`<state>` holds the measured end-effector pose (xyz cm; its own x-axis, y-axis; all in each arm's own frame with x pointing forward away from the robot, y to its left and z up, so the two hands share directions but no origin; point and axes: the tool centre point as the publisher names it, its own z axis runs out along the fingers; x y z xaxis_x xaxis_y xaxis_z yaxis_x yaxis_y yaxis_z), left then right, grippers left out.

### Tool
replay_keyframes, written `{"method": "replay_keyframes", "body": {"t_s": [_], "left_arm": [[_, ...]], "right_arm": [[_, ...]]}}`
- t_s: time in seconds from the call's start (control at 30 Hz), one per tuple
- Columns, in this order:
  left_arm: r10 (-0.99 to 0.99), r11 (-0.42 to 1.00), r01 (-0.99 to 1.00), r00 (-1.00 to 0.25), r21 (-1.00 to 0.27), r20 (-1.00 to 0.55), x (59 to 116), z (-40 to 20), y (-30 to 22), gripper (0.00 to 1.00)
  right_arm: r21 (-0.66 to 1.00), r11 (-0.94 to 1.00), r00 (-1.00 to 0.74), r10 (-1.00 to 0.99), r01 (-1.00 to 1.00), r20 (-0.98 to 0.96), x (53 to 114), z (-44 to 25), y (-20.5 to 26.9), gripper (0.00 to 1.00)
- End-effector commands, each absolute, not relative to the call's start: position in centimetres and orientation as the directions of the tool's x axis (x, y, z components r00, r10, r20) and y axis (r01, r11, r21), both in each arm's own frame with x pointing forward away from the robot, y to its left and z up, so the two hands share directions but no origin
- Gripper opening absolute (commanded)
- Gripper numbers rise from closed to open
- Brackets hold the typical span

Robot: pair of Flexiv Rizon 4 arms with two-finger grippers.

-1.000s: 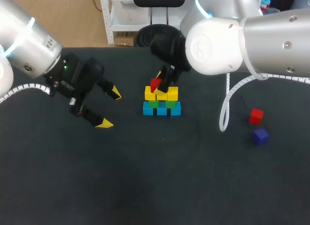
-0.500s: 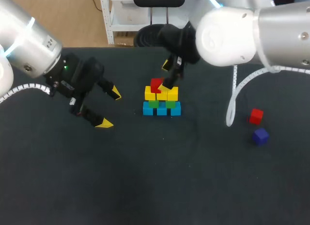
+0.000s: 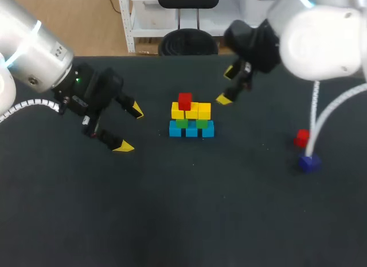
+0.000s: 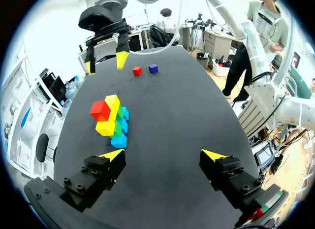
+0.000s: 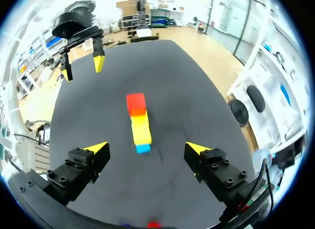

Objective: Place the blue cubes, place green cubes on the blue cubes, place the yellow cubes on the green cubes, then place the red cubes on the yellow cubes, and place purple cube on the red cubes.

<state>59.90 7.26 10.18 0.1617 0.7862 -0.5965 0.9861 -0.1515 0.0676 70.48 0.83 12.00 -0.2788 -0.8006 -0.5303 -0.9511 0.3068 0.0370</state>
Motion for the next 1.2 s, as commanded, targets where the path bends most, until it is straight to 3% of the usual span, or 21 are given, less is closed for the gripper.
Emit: {"method": "replay_keyframes", "body": {"t_s": [0.03, 0.57, 1.2], "left_arm": [[0.787, -0.152, 0.986, 0.163, 0.068, -0.596, 59.9, 10.2, 7.3, 1.0], [0.787, -0.152, 0.986, 0.163, 0.068, -0.596, 59.9, 10.2, 7.3, 1.0], [0.787, -0.152, 0.986, 0.163, 0.068, -0.596, 59.9, 10.2, 7.3, 1.0]], "right_arm": [[-0.025, 0.397, -0.321, -0.776, -0.917, -0.542, 68.8, 12.2, -1.5, 1.0], [-0.047, 0.573, -0.446, -0.684, -0.818, -0.577, 67.7, 13.0, -6.1, 1.0], [-0.042, 0.649, -0.516, -0.64, -0.759, -0.57, 66.4, 11.8, -9.4, 1.0]]}}
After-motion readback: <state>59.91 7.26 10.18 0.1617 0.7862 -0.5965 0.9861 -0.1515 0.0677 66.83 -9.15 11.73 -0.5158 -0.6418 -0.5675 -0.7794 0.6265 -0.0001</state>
